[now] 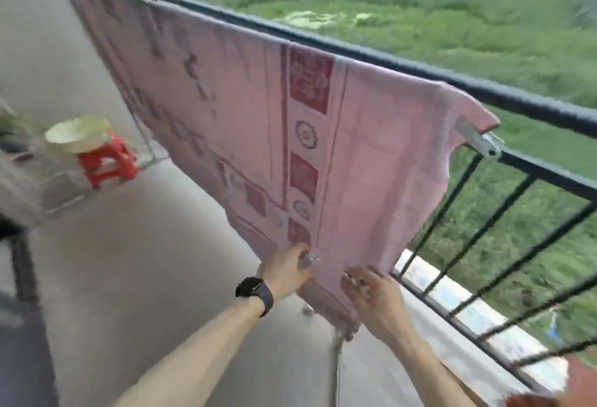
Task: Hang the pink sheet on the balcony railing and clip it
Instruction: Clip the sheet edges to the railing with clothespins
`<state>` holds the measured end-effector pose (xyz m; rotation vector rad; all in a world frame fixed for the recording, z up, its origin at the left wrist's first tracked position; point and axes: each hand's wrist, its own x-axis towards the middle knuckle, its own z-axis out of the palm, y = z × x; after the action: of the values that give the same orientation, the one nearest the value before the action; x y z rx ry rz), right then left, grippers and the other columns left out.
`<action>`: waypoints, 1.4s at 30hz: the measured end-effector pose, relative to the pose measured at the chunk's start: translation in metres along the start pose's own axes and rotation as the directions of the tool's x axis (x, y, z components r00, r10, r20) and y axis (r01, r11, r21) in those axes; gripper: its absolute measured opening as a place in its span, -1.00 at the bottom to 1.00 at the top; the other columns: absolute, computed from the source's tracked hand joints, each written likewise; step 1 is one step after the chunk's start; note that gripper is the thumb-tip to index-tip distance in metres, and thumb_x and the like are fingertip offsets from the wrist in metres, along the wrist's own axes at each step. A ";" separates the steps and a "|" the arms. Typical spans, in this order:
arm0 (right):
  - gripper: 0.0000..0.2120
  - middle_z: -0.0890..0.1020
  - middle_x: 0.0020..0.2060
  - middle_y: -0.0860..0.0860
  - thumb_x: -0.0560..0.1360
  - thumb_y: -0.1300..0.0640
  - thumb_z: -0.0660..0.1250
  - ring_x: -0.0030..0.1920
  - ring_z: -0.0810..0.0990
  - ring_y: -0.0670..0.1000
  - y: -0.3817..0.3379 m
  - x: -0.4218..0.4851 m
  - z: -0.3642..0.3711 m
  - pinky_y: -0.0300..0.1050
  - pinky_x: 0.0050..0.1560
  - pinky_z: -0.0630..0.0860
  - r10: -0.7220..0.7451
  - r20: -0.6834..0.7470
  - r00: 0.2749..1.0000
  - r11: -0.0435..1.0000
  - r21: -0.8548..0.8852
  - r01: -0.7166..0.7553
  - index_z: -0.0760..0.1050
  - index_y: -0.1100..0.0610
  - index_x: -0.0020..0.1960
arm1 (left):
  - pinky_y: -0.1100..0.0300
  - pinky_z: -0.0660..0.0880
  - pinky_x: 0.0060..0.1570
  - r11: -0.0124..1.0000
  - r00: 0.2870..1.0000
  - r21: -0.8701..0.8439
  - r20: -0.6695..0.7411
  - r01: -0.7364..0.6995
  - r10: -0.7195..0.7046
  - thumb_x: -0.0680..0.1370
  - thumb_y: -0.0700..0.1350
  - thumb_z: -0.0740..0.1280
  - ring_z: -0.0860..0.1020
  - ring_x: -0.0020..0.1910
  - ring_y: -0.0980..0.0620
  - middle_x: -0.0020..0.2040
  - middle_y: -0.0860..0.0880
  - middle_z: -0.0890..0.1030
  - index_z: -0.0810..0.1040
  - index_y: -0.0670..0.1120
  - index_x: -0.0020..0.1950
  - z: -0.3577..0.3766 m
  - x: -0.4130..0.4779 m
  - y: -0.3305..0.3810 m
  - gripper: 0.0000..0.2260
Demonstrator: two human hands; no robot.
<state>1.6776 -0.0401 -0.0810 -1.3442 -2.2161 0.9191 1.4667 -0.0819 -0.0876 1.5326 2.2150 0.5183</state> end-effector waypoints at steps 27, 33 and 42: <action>-0.86 0.61 0.07 -0.15 0.52 0.01 0.44 0.01 0.62 -0.05 -0.491 0.375 0.276 -0.07 0.03 0.59 -0.689 0.153 0.709 0.725 0.146 0.673 0.67 -0.05 0.07 | 0.21 0.44 -0.11 0.934 0.681 -0.185 -0.644 0.304 -0.349 0.51 0.00 0.41 0.59 -0.09 0.05 0.00 0.06 0.66 0.57 0.00 0.12 -0.446 0.093 -0.422 -0.79; -0.82 0.60 0.09 -0.15 0.52 -0.04 0.42 -0.04 0.59 -0.09 -0.578 0.468 0.327 -0.12 -0.01 0.56 -0.707 0.122 0.697 0.707 0.084 0.702 0.66 -0.05 0.10 | 0.40 0.30 -0.26 0.947 0.702 -0.147 -0.641 0.285 -0.310 0.53 -0.02 0.40 0.52 -0.14 0.14 0.02 0.08 0.66 0.57 -0.04 0.14 -0.533 0.170 -0.504 -0.78; -0.82 0.60 0.12 -0.16 0.55 -0.03 0.39 -0.03 0.59 -0.08 -0.683 0.647 0.431 -0.09 0.03 0.57 -0.722 0.070 0.688 0.691 0.118 0.713 0.66 -0.04 0.12 | 0.12 0.56 -0.03 0.938 0.700 -0.129 -0.635 0.322 -0.327 0.51 0.09 0.37 0.63 -0.03 0.05 0.04 0.10 0.66 0.53 0.08 0.15 -0.630 0.313 -0.648 -0.75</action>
<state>0.6785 0.1679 0.0899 -0.2811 -2.4384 0.7588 0.5261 -0.0503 0.0839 0.9803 2.9122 1.0692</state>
